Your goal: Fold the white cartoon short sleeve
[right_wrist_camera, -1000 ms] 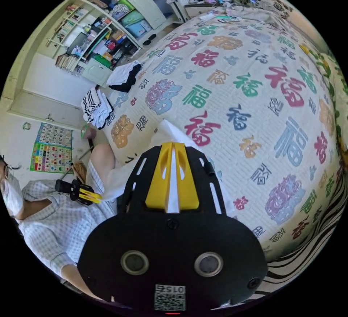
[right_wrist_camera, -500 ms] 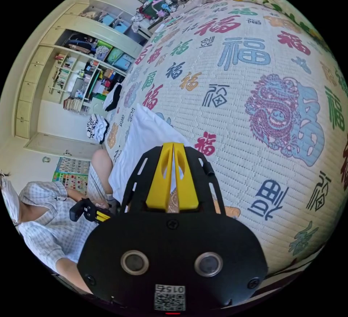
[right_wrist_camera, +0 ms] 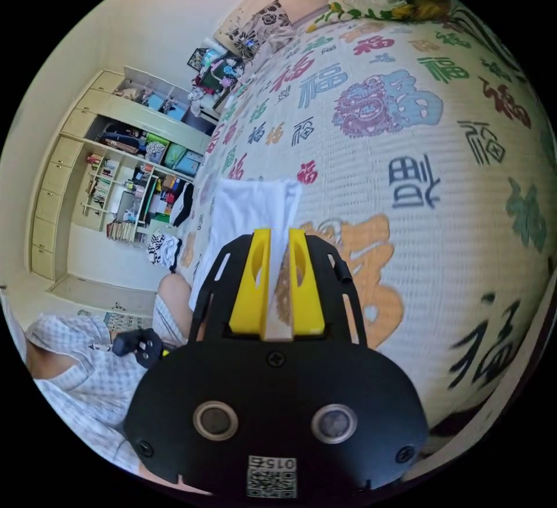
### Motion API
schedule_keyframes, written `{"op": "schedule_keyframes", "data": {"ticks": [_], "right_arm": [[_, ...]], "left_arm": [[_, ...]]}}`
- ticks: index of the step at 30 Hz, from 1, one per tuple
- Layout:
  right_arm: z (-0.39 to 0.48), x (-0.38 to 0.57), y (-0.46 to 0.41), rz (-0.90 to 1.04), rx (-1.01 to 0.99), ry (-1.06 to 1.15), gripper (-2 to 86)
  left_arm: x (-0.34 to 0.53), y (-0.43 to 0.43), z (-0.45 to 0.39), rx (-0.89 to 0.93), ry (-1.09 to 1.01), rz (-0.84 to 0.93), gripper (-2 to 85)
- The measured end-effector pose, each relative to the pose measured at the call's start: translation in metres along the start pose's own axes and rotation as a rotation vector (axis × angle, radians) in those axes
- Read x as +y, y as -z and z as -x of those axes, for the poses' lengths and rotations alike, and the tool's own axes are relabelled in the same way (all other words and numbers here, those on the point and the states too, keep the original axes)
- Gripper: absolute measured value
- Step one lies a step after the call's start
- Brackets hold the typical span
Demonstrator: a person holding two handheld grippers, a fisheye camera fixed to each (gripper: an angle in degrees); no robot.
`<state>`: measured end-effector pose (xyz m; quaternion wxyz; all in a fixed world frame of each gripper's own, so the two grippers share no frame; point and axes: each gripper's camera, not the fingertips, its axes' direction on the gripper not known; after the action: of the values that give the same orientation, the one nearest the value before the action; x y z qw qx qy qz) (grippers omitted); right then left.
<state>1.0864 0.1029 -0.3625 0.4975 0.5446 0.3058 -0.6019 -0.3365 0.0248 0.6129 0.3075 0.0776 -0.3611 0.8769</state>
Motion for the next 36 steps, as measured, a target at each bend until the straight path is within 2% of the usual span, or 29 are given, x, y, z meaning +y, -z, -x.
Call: {"op": "schedule_keyframes", "data": {"ticks": [3,7,9,12,13,15,22,24,26,29,36], "right_arm": [[0.020,0.074,0.008,-0.020,0.001,-0.008,7.3],[0.040,0.146,-0.022,0.051,0.048,-0.036,7.4],[0.047,0.165,-0.039,0.075,0.060,-0.025,6.8],[0.058,0.181,-0.065,0.208,0.118,0.041,3.7],[0.061,0.188,-0.073,0.255,0.201,0.086,0.5],[0.060,0.199,-0.070,0.259,0.241,0.141,-0.3],[0.019,0.237,-0.025,0.279,0.133,0.042,-0.2],[0.003,0.240,0.003,0.180,0.090,0.000,1.0],[-0.021,0.233,0.045,0.002,-0.017,-0.004,5.1],[-0.056,0.201,0.077,-0.134,-0.139,-0.003,8.8],[-0.109,0.118,0.071,-0.143,-0.196,-0.042,13.8]], "left_arm": [[0.016,0.036,0.031,-0.068,0.094,-0.083,7.6],[0.050,0.070,0.112,-0.300,0.359,-0.121,7.3],[0.066,0.068,0.143,-0.326,0.430,-0.104,7.2],[0.087,0.049,0.177,-0.401,0.468,0.011,6.5],[0.098,0.044,0.188,-0.401,0.473,0.025,6.2],[0.114,0.045,0.201,-0.392,0.490,0.008,5.5],[0.161,0.077,0.245,-0.354,0.494,0.050,3.5],[0.172,0.099,0.263,-0.314,0.486,-0.005,4.6],[0.183,0.136,0.301,-0.295,0.514,-0.142,7.4],[0.191,0.174,0.371,-0.211,0.591,-0.303,11.0],[0.201,0.186,0.518,-0.023,0.676,-0.380,14.3]]}}
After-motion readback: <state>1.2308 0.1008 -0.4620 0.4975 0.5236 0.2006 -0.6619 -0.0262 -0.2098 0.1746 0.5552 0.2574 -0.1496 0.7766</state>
